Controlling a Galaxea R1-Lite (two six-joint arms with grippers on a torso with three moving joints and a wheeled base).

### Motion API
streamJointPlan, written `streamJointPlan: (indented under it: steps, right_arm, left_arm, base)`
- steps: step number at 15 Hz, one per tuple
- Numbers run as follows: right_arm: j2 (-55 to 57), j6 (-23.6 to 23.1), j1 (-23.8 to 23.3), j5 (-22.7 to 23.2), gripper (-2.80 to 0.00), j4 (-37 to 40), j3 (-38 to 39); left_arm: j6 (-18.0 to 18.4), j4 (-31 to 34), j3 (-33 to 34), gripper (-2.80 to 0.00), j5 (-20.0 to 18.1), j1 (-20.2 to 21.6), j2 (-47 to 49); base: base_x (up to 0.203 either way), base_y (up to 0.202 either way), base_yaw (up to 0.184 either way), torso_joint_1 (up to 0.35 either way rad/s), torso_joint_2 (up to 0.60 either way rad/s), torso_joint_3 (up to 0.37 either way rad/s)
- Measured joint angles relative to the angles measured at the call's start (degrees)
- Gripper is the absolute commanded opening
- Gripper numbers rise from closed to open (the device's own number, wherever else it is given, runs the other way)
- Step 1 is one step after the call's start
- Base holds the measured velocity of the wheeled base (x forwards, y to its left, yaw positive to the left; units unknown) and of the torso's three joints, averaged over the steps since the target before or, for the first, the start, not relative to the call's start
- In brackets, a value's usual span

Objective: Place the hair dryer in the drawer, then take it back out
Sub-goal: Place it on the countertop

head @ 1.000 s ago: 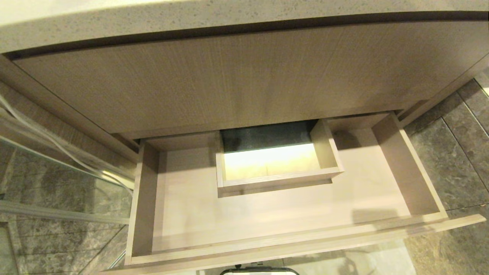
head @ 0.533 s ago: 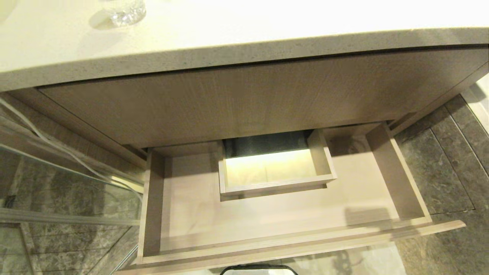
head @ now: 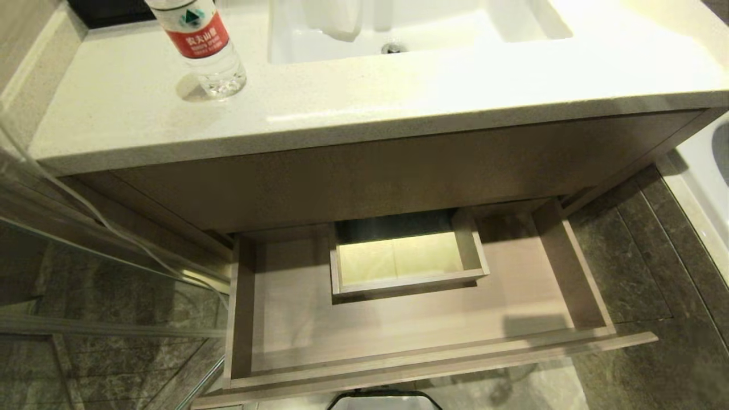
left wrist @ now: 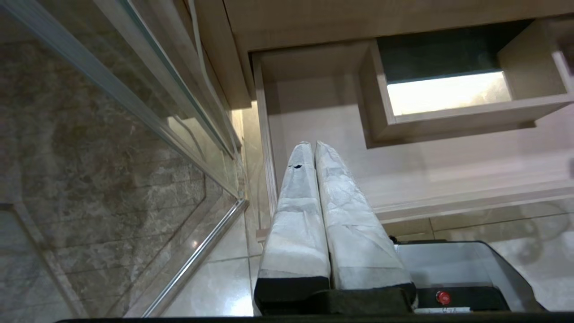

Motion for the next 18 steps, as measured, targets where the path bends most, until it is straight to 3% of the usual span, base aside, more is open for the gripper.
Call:
streamJointPlan:
  steps: [3,13,18]
  right_arm:
    - [0.5,0.1,0.0,-0.1,-2.8,0.8,0.0]
    - [1.9,0.0,-0.1,0.0,-2.8,0.0,-0.5]
    - [1.8,-0.7,-0.1,0.0,-2.8,-0.4,-0.7]
  left_arm:
    - [0.0,0.0,0.0,-2.8,0.0,0.0,0.0]
    - [0.0,0.1,0.0,-2.8,0.0,0.0,0.0]
    - [0.0,0.0,0.0,-2.8,0.0,0.0,0.0]
  base:
    - [0.0,0.0,0.0,0.172,-0.34,-0.164]
    - [0.0,0.0,0.0,0.006,-0.01,-0.006]
    - [0.0,0.0,0.0,0.212,-0.01,0.205]
